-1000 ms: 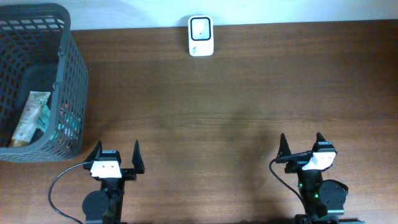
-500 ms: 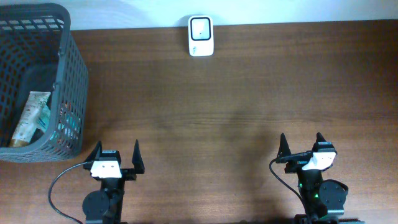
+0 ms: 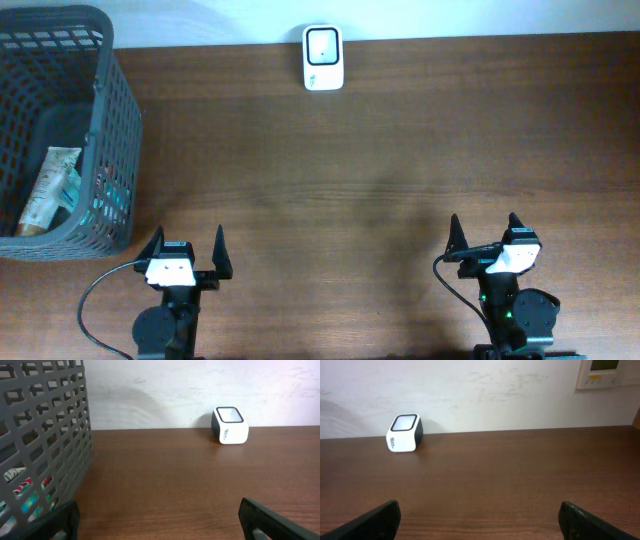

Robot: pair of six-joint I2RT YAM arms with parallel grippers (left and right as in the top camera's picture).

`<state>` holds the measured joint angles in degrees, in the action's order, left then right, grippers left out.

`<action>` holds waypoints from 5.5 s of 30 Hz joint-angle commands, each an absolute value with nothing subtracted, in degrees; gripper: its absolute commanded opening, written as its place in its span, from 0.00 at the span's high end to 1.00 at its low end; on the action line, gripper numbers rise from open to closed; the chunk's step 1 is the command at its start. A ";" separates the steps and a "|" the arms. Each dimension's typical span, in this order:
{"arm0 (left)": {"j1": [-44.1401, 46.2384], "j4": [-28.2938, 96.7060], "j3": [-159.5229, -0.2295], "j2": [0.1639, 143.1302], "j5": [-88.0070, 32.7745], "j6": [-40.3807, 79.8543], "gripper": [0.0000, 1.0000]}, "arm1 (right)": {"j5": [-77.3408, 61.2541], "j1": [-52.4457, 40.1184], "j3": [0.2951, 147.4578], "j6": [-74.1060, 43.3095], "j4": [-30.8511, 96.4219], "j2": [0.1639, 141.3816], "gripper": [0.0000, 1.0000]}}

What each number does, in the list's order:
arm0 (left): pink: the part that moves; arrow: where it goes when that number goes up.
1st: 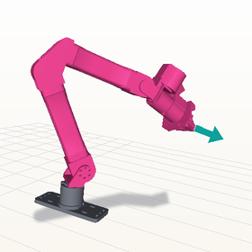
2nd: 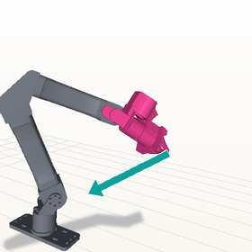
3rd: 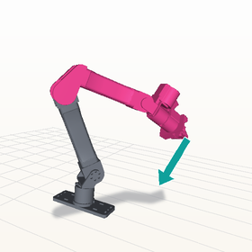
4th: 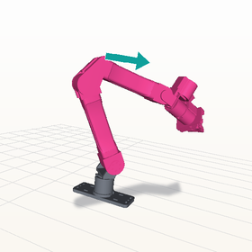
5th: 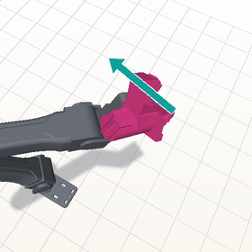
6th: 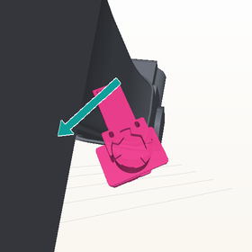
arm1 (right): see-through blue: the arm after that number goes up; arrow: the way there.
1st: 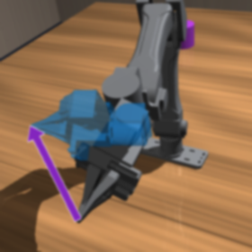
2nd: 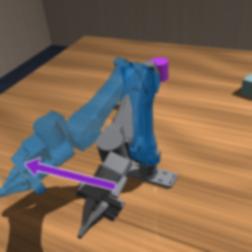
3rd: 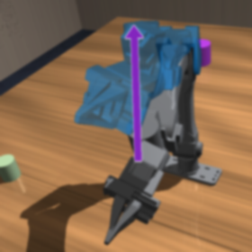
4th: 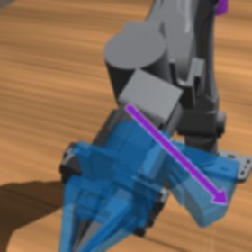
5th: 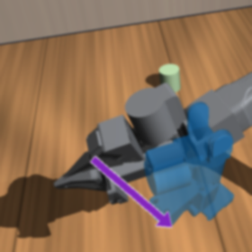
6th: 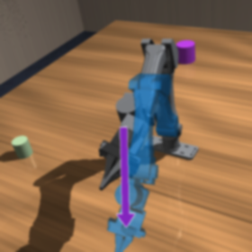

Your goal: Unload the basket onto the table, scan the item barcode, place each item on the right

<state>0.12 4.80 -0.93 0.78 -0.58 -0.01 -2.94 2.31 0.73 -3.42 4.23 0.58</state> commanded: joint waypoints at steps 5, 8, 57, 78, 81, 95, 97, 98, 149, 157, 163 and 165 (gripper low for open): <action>-0.19 4.82 -0.49 0.30 -0.19 -0.89 0.01 | -3.90 1.93 0.32 -3.49 4.25 0.21 0.01; -0.19 3.40 -0.49 0.30 -0.21 -0.86 0.01 | -3.88 1.93 0.32 -3.49 4.25 0.21 0.01; -32.51 65.71 -119.83 117.16 9.93 19.88 0.08 | -3.90 1.93 0.32 -3.49 4.25 0.21 0.01; -29.19 67.44 -102.10 126.65 16.78 21.63 0.79 | -3.90 1.93 0.32 -3.49 4.25 0.21 0.01; -29.19 68.03 -106.10 126.43 16.75 21.63 1.00 | -3.90 1.93 0.32 -3.49 4.25 0.21 0.01; -26.57 75.07 -180.00 120.92 -29.28 34.04 1.00 | -3.90 1.93 0.32 -3.49 4.25 0.21 0.01; -22.96 76.31 -179.72 120.05 -36.34 33.69 1.00 | -3.90 1.93 0.32 -3.49 4.25 0.21 0.01; -19.88 78.98 -179.61 120.09 -37.98 32.69 1.00 | -3.90 1.93 0.32 -3.49 4.25 0.21 0.01; -34.28 70.04 -120.27 121.01 9.93 -11.81 0.25 | -3.90 1.93 0.32 -3.49 4.25 0.21 0.01; -30.37 54.78 -106.52 121.01 24.88 -31.14 0.21 | -3.88 1.93 0.32 -3.49 4.25 0.21 0.01; -30.52 43.35 -95.00 121.03 25.02 -39.55 0.28 | -3.90 1.93 0.32 -3.49 4.25 0.21 0.01; -30.52 37.45 -91.55 121.05 28.34 -40.38 0.29 | -3.90 1.93 0.32 -3.49 4.25 0.21 0.01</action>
